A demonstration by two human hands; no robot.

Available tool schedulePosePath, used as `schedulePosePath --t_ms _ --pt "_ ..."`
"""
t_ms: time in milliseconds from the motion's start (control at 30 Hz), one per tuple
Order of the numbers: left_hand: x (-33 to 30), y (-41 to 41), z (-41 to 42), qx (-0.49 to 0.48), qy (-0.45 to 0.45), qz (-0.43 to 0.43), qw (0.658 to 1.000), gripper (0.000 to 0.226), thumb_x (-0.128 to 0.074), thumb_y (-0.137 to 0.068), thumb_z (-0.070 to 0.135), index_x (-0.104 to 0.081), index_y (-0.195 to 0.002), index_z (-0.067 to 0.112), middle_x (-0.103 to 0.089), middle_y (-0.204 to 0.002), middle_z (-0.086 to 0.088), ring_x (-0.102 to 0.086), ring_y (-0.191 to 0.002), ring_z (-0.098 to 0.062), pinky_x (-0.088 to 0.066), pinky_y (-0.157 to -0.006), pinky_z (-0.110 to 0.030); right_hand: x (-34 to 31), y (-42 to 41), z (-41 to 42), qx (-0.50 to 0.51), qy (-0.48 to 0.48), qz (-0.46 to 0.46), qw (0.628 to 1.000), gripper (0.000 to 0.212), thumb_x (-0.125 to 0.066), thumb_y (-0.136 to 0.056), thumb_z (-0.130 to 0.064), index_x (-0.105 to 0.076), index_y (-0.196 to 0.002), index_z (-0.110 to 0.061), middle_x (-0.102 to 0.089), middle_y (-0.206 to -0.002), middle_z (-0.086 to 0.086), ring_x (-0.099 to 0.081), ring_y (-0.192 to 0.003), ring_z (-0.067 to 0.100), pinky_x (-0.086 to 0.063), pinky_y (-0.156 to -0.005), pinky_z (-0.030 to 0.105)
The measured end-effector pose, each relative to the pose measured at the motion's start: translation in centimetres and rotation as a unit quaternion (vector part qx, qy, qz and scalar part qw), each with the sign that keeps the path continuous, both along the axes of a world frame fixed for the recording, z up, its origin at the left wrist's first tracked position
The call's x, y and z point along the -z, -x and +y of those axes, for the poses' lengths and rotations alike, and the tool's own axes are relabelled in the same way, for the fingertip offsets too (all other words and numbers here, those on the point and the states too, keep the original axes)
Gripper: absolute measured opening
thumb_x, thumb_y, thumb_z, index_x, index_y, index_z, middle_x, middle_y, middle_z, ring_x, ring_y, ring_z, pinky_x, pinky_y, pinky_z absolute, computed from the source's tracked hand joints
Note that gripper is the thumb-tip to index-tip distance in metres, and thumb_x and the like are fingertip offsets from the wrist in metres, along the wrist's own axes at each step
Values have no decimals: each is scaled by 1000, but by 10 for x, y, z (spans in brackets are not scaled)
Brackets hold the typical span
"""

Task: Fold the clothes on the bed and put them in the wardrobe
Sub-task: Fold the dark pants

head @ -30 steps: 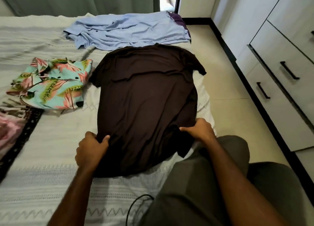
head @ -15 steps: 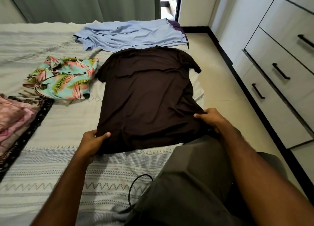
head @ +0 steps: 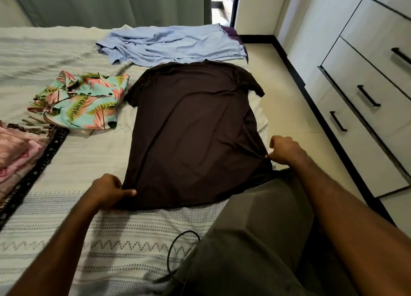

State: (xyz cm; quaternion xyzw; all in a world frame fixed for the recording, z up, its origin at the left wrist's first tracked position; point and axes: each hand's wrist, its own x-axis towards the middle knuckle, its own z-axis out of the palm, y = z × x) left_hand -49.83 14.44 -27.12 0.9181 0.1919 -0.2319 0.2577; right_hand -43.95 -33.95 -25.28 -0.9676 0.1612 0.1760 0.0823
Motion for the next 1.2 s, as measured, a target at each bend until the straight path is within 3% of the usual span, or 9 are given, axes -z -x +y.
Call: schedulePosePath --t_ms 100,233,300,433,633,733,833,967,1200 --pt "-2 -32 0 30 -94 -48 994 57 -76 -77 63 -66 -73 7 -69 -62 -9 -68 -56 -26 -61 -66 -38 -8 -16 26 -16 -2 -78 997 33 -69 -86 -31 -55 -114 -19 -59 -116 10 -60 -104 33 -49 -94 49" --pt "9 -89 -1 27 -95 -118 988 64 -67 -77 74 -60 -69 11 -66 -70 -11 -68 -72 -34 -57 -71 -38 -19 -50 78 -96 -1 -112 989 26 -64 -89 -32 -51 -107 -18 -55 -115 8 -57 -110 33 -43 -99 57" --pt "12 -117 1 12 -65 -165 984 61 -68 -80 69 -61 -67 10 -66 -68 -10 -68 -76 -34 -53 -70 -37 -23 -71 104 -147 0 -124 981 27 -62 -91 -35 -51 -111 -19 -53 -119 6 -55 -115 32 -41 -100 59" --pt "19 -155 8 -27 73 -198 977 50 -77 -84 49 -64 -62 6 -64 -53 -5 -66 -54 -21 -56 -64 -37 -30 -114 158 -207 -48 -142 967 26 -58 -96 -36 -57 -118 -23 -55 -122 1 -55 -117 28 -37 -102 58" --pt "7 -211 -3 -33 4 -335 942 20 -69 -92 22 -62 -86 4 -64 -78 -13 -63 -78 -34 -40 -65 -33 -11 -181 215 -244 -103 -94 960 43 -52 -98 -44 -45 -139 -34 -45 -148 -1 -45 -135 26 -31 -110 60" --pt "-3 -256 -12 -59 -18 -289 955 22 -54 -101 17 -62 -108 -2 -65 -109 -24 -61 -105 -41 -45 -81 -40 12 -204 222 -224 -111 -84 964 50 -49 -100 -45 -34 -148 -41 -24 -164 -1 -28 -149 24 -20 -117 63" --pt "-5 -298 -14 -181 31 -195 963 42 -53 -102 30 -56 -129 -2 -60 -131 -24 -56 -122 -42 -49 -98 -41 37 -213 224 -242 -104 -69 962 59 -46 -98 -56 -23 -152 -48 -4 -169 -4 -6 -155 20 -8 -120 62" --pt "7 -342 -16 -286 139 -153 936 60 -65 -91 37 -55 -136 -2 -60 -136 -21 -60 -122 -39 -52 -101 -44 71 -215 223 -241 -99 -35 965 64 -30 -97 -70 -7 -154 -54 18 -167 -12 21 -152 12 9 -120 59" --pt "15 -357 -37 -295 85 -203 930 52 -64 -89 29 -58 -136 8 -59 -132 -21 -58 -121 -42 -48 -99 -43 80 -215 220 -234 -96 -41 967 63 -26 -98 -70 0 -153 -56 24 -164 -16 31 -146 6 17 -118 56"
